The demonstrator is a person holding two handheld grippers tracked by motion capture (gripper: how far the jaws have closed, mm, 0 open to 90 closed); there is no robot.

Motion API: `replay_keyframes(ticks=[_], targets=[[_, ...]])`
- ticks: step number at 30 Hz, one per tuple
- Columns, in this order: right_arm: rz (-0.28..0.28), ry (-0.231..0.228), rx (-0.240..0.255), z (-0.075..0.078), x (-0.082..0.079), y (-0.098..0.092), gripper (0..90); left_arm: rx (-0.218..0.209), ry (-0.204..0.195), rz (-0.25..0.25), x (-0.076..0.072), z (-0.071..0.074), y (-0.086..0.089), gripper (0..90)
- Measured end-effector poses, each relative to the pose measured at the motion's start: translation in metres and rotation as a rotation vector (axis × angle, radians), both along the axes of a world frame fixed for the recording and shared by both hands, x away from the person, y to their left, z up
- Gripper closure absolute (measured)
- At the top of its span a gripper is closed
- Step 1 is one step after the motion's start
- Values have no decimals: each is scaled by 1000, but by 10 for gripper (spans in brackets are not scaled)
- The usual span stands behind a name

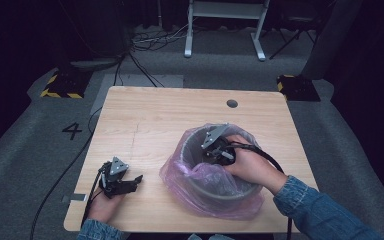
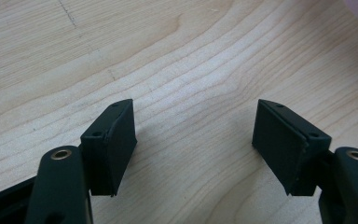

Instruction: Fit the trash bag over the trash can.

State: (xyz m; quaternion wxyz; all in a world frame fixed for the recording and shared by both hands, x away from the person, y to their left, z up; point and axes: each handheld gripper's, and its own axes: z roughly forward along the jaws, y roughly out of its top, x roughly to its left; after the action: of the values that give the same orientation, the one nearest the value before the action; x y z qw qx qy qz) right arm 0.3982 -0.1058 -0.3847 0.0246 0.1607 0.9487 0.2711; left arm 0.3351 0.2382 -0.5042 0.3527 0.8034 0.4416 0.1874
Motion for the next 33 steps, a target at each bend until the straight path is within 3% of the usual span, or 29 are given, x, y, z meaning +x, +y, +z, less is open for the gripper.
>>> replay_keyframes(ticks=[2,4,11,13,18,20,22,25,33], targets=[[2,3,-3,0,0,0,307,2,-1,-1,0,0,0,300],[-12,1,37,6,-1,-1,304,0,0,0,0,0,0,300],[-77,-31,277,49,-6,-19,304,-1,-2,1,0,0,0,300],[-80,-38,314,59,-9,-22,305,-1,-2,1,0,0,0,300],[-23,-68,419,84,-21,-27,306,-2,-1,3,0,0,0,299],[27,-75,450,92,-30,-25,305,-5,1,4,0,0,0,298],[79,-72,438,95,-38,-21,305,-5,1,4,0,0,-1,298],[129,-59,369,85,-42,-12,305,-5,1,4,0,0,0,298],[132,-84,152,37,-38,8,288,-1,1,4,0,0,0,297]])
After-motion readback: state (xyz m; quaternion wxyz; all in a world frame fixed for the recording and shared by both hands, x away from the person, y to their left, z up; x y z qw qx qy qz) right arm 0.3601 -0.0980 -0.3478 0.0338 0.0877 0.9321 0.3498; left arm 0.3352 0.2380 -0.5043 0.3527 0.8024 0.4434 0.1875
